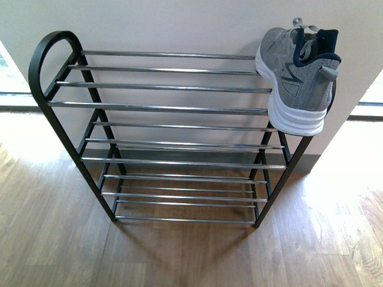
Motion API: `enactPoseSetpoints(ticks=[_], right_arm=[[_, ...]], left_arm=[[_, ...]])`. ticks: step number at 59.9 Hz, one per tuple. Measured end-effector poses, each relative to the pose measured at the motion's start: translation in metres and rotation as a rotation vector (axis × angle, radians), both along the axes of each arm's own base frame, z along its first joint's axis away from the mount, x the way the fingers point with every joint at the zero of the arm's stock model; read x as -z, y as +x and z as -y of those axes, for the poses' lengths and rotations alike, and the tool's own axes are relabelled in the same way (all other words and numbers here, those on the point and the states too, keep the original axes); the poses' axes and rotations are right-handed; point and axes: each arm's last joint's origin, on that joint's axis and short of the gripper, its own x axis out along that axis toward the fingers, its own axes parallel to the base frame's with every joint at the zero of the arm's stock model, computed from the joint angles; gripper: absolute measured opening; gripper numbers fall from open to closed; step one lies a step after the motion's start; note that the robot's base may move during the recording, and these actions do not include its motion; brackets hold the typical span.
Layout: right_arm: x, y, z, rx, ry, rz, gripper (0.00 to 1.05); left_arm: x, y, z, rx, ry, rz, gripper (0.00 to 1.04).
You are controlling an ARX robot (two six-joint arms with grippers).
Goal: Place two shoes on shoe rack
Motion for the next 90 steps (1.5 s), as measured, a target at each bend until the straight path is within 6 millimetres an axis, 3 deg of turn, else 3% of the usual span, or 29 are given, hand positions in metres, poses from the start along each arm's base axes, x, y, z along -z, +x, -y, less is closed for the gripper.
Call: enactPoseSetpoints(ticks=[11, 40, 90], right_arm=[[0.010, -0.010, 0.000, -0.001, -0.001, -0.003, 0.01], [0.002, -0.030, 0.000, -0.002, -0.001, 0.028, 0.01], [0.003, -0.052, 0.000, 0.000, -0.002, 0.015, 0.01]], left_arm=[[0.000, 0.000, 0.000, 0.000, 0.000, 0.000, 0.01], [0.000, 0.000, 0.000, 0.000, 0.000, 0.000, 0.01], [0.000, 0.000, 0.000, 0.000, 0.000, 0.000, 0.01]])
